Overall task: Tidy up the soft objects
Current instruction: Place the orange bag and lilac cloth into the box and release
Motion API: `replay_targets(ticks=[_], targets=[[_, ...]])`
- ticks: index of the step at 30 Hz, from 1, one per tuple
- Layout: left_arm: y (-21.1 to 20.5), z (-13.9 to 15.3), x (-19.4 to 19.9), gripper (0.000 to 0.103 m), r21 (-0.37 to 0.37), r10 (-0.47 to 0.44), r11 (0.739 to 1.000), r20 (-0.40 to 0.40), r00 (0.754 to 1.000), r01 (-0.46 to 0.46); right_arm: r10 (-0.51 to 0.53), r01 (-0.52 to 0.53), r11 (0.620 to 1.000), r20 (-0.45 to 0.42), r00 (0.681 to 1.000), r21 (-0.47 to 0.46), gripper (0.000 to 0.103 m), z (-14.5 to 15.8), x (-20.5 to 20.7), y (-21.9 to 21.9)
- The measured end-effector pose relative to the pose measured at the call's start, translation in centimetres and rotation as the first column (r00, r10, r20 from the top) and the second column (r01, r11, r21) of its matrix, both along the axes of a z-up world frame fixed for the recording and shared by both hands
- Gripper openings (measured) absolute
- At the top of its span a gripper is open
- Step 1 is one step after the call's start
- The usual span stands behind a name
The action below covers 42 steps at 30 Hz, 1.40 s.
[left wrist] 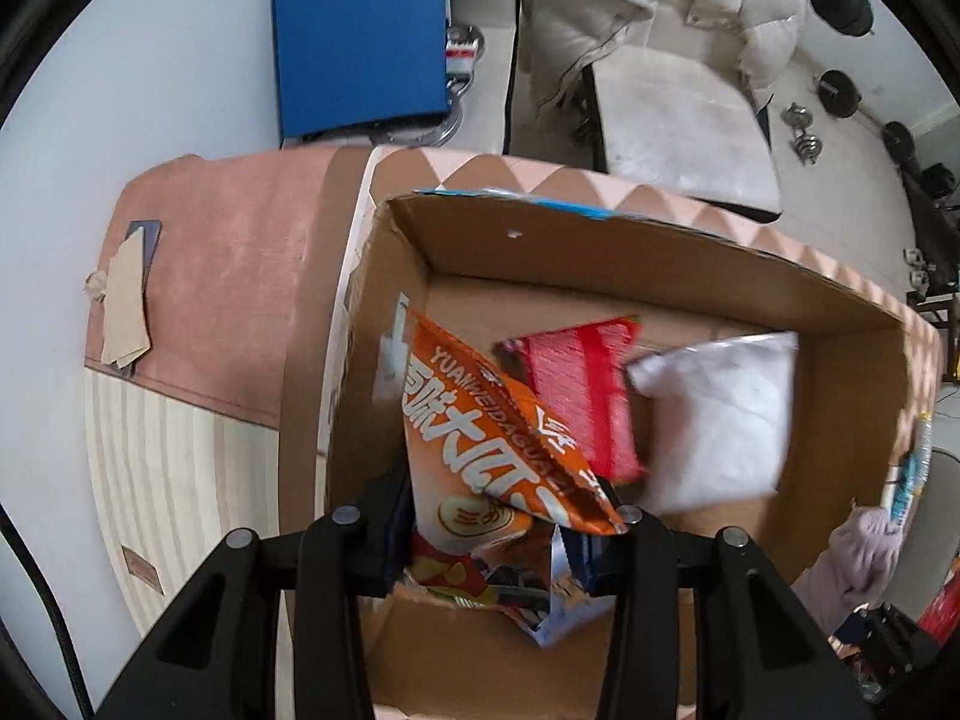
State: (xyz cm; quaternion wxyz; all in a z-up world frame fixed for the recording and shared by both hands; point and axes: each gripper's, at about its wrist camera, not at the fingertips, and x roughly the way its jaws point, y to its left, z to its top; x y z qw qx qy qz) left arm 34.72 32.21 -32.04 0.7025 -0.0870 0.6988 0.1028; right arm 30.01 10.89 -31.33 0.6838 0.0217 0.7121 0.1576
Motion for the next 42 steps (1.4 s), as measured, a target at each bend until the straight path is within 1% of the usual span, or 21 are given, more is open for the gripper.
replay_targets(ticks=[1,3,4,6,7,8,9,10,11,12,16,17,19,20,23,24,29,32,35,38,42], targets=[[0.7,0.1,0.0,0.039,-0.001,-0.003,1.000,-0.006,1.000,0.003,0.004,-0.005,1.000,-0.010,1.000,-0.009,0.041,-0.9,0.2,0.4],[0.9,-0.9,0.6,0.039,-0.008,-0.008,1.000,-0.025,1.000,0.008,0.015,-0.016,0.999,-0.028,1.000,-0.031,0.041,-2.5,0.5,1.1],[1.2,-1.3,0.8,0.041,-0.009,-0.011,1.000,-0.035,0.999,0.011,0.021,-0.023,0.999,-0.032,0.999,-0.040,0.041,-3.2,0.4,1.3],[1.3,-2.2,1.3,0.041,-0.028,-0.022,0.999,-0.059,0.998,0.020,0.043,-0.046,0.997,-0.046,0.998,-0.064,0.041,-4.3,0.5,1.9],[1.4,-2.5,1.3,0.044,-0.039,-0.020,0.999,-0.066,0.998,0.017,0.064,-0.069,0.995,-0.066,0.996,-0.076,0.042,-5.0,0.5,2.2],[1.5,-2.9,1.5,0.046,-0.055,-0.015,0.998,-0.073,0.997,0.011,0.082,-0.090,0.992,-0.086,0.993,-0.089,0.044,-5.6,0.5,2.6],[1.5,-3.0,1.5,0.052,-0.076,-0.010,0.997,-0.077,0.997,0.004,0.098,-0.109,0.988,-0.104,0.990,-0.105,0.058,-6.2,0.5,2.9],[1.5,-3.0,1.5,0.062,-0.088,-0.012,0.996,-0.072,0.997,0.005,0.107,-0.120,0.986,-0.108,0.988,-0.118,0.072,-6.4,0.5,3.0],[1.4,-2.8,1.5,0.067,-0.086,-0.015,0.996,-0.060,0.998,0.010,0.113,-0.126,0.986,-0.110,0.987,-0.112,0.097,-6.5,0.4,3.1],[1.4,-2.5,1.4,0.076,-0.081,-0.023,0.997,-0.048,0.999,0.019,0.115,-0.127,0.987,-0.114,0.987,-0.103,0.100,-6.5,0.4,3.2],[1.4,-1.8,1.0,0.076,-0.106,-0.014,0.994,-0.029,0.999,0.011,0.095,-0.106,0.988,-0.104,0.990,-0.109,0.100,-6.0,0.3,2.6],[1.4,-1.4,0.8,0.077,-0.102,-0.015,0.995,-0.022,1.000,0.013,0.088,-0.100,0.989,-0.104,0.991,-0.111,0.100,-5.9,0.3,2.5],[1.2,-0.7,0.3,0.093,-0.101,-0.018,0.995,-0.004,1.000,0.018,0.078,-0.088,0.989,-0.089,0.993,-0.122,0.103,-5.3,0.1,2.2],[1.1,-0.2,-0.1,0.095,-0.104,-0.017,0.994,0.013,1.000,0.018,0.075,-0.084,0.988,-0.076,0.994,-0.129,0.103,-5.0,0.1,2.2],[0.6,0.9,-1.3,0.096,-0.108,-0.029,0.994,0.046,0.999,0.034,0.062,-0.067,0.987,-0.036,0.997,-0.147,0.103,-4.0,-0.5,2.1],[0.1,1.6,-2.0,0.096,-0.091,-0.043,0.995,0.065,0.997,0.049,0.053,-0.056,0.987,-0.024,0.998,-0.152,0.103,-3.7,-0.7,1.8],[-1.5,3.6,-5.7,0.096,-0.011,-0.091,0.996,0.109,0.990,0.093,0.010,-0.003,0.987,0.040,0.999,-0.160,0.103,-2.1,-2.7,0.8],[-2.2,4.9,-8.7,0.096,-0.004,-0.092,0.996,0.153,0.984,0.094,-0.028,0.040,0.987,0.078,0.997,-0.153,0.103,-0.6,-4.0,-0.4],[-2.6,5.8,-10.9,0.096,0.007,-0.090,0.996,0.185,0.979,0.090,-0.077,0.096,0.985,0.133,0.988,-0.141,0.103,1.3,-5.4,-1.6],[-3.5,7.1,-13.6,0.096,0.027,-0.095,0.995,0.224,0.970,0.091,-0.104,0.131,0.981,0.182,0.978,-0.145,0.103,2.7,-7.4,-2.6],[-4.2,8.8,-16.4,0.096,0.026,-0.078,0.997,0.261,0.962,0.074,-0.100,0.135,0.981,0.237,0.966,-0.137,0.103,5.6,-9.9,-3.5]])
